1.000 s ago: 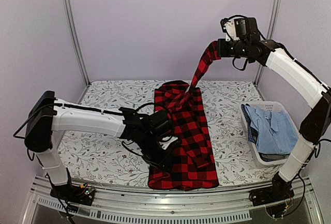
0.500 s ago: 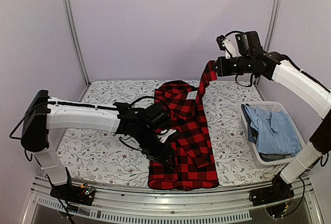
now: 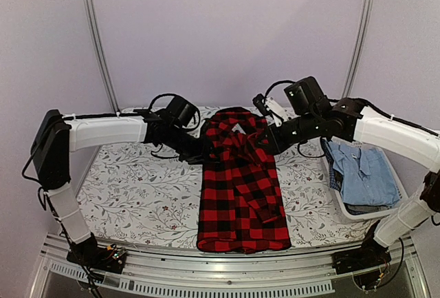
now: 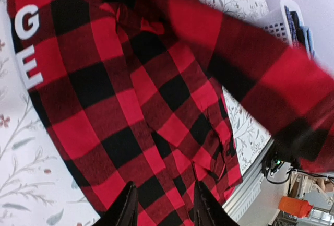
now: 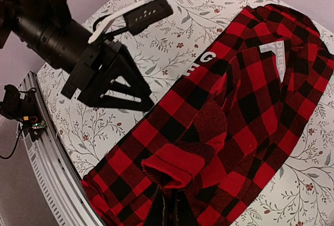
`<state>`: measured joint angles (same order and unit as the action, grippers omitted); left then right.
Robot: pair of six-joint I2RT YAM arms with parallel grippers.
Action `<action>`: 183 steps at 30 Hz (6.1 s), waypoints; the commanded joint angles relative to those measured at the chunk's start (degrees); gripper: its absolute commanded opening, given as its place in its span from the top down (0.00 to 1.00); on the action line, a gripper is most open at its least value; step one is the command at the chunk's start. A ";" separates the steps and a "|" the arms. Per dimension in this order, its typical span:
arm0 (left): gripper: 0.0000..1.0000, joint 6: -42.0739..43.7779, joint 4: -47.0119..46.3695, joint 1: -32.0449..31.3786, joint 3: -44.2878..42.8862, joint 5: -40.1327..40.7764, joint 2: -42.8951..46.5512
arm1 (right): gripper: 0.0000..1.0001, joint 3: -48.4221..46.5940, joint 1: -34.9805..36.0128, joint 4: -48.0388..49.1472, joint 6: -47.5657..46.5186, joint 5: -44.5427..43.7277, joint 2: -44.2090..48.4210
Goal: Fold and stack the long sleeve shirts
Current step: Fold the 1/3-folded shirt at the center of the board, then place the sleeve of the rectangle-folded shirt, then smooth out the rectangle-folded shirt at the center of the board.
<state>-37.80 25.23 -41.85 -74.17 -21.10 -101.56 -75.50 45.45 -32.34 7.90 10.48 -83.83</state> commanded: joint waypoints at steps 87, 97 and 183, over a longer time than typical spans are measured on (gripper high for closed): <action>0.99 1.44 -2.29 6.69 -18.97 3.39 -23.67 | 1.00 -3.95 16.76 3.23 10.36 9.12 -26.36; 0.52 2.25 -2.90 6.86 -14.92 8.04 -18.90 | 0.71 -2.93 16.95 2.45 10.76 6.75 -25.83; 0.87 -1.32 -13.84 3.52 8.52 -0.61 -13.16 | 0.80 4.11 -14.44 25.83 22.15 14.08 -34.87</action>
<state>-39.68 10.57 -37.98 -64.86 -22.87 -113.38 -72.73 31.44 -7.42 29.30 26.76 -119.20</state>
